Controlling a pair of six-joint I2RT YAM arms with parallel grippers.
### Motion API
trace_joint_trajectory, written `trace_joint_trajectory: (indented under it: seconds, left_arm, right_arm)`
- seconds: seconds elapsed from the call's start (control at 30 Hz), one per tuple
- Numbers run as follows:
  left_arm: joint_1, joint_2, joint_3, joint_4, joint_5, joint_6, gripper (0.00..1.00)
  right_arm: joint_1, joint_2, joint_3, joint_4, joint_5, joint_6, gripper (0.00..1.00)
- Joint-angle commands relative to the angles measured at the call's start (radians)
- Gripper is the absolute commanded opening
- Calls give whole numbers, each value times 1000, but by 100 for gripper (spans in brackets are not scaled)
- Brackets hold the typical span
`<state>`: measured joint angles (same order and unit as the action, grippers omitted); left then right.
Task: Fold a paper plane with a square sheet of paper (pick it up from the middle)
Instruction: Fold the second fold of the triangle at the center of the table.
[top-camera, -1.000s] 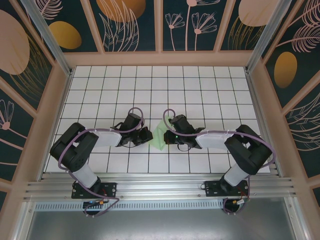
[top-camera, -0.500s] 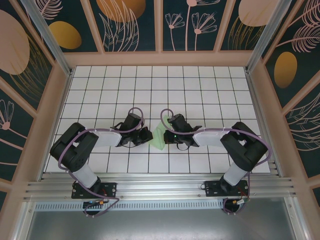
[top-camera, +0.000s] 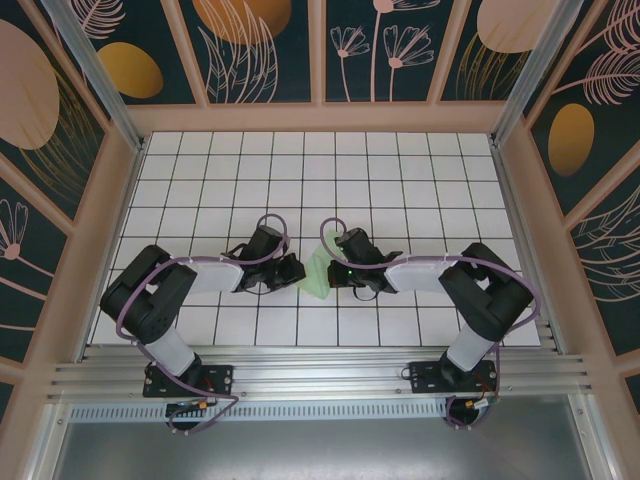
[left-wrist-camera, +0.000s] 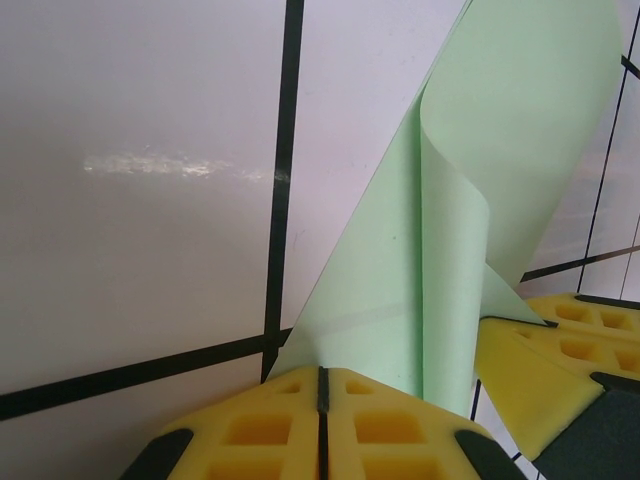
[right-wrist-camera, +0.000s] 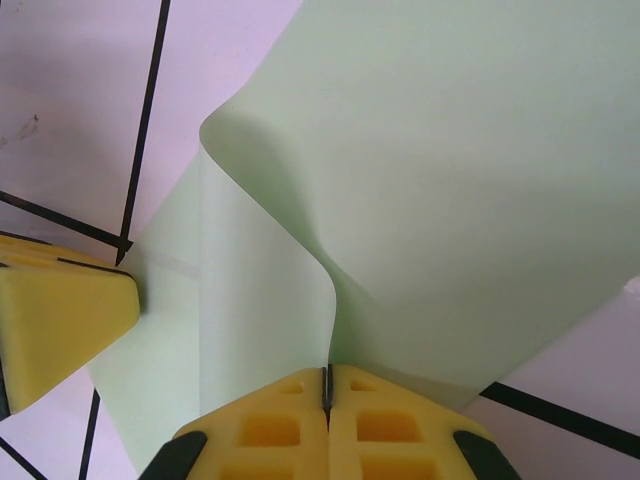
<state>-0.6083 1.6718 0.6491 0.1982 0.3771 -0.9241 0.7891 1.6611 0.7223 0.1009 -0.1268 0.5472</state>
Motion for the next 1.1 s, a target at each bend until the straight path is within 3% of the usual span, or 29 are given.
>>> trace_joint_trajectory:
  seconds: [0.0, 0.63, 1.07]
  left_arm:
    - [-2, -16, 14, -40, -23, 22, 11]
    - [-3, -41, -2, -26, -4, 6, 10]
    - [-3, -7, -26, -22, -4, 16, 8]
  right_arm:
    - [4, 22, 23, -48, 46, -17, 2]
    - [16, 28, 52, -76, 68, -40, 2]
    - [18, -38, 45, -63, 13, -32, 3]
